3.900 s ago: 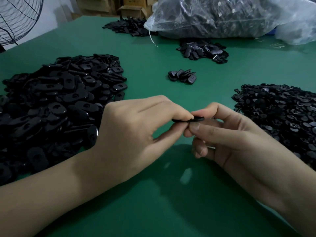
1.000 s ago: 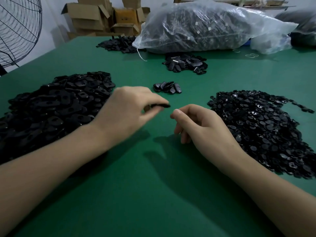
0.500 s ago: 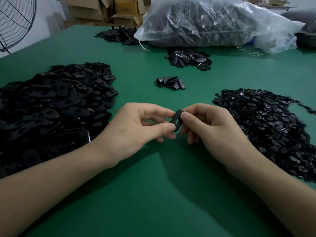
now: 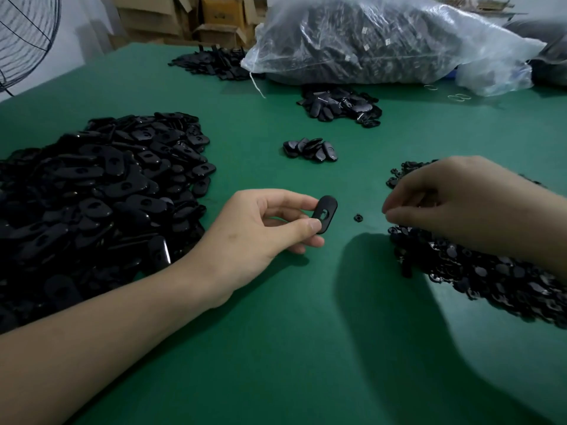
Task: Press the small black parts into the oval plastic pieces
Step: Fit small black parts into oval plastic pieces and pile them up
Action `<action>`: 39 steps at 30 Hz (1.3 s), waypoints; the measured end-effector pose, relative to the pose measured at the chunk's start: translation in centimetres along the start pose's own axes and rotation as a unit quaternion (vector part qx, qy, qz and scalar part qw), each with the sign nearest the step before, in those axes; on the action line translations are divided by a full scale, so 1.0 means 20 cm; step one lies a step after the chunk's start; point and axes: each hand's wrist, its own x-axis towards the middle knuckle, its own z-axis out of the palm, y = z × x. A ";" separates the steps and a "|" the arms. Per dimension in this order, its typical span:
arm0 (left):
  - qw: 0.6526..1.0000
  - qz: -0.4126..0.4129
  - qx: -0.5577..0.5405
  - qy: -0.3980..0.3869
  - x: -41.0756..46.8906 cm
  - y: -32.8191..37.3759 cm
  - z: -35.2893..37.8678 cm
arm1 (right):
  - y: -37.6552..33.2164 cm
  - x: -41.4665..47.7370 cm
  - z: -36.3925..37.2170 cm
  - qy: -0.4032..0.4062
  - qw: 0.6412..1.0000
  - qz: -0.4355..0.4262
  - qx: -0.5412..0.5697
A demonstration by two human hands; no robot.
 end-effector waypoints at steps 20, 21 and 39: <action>0.999 0.002 -0.039 0.030 0.00 0.02 0.00 | -0.07 0.11 0.16 0.070 0.996 -0.048 -0.021; 0.999 0.002 -0.041 0.033 0.00 0.02 0.00 | -0.07 0.10 0.18 0.103 0.993 -0.037 0.054; 0.997 0.022 -0.061 0.045 0.01 0.01 0.00 | -0.17 0.03 0.37 0.141 0.787 0.011 0.600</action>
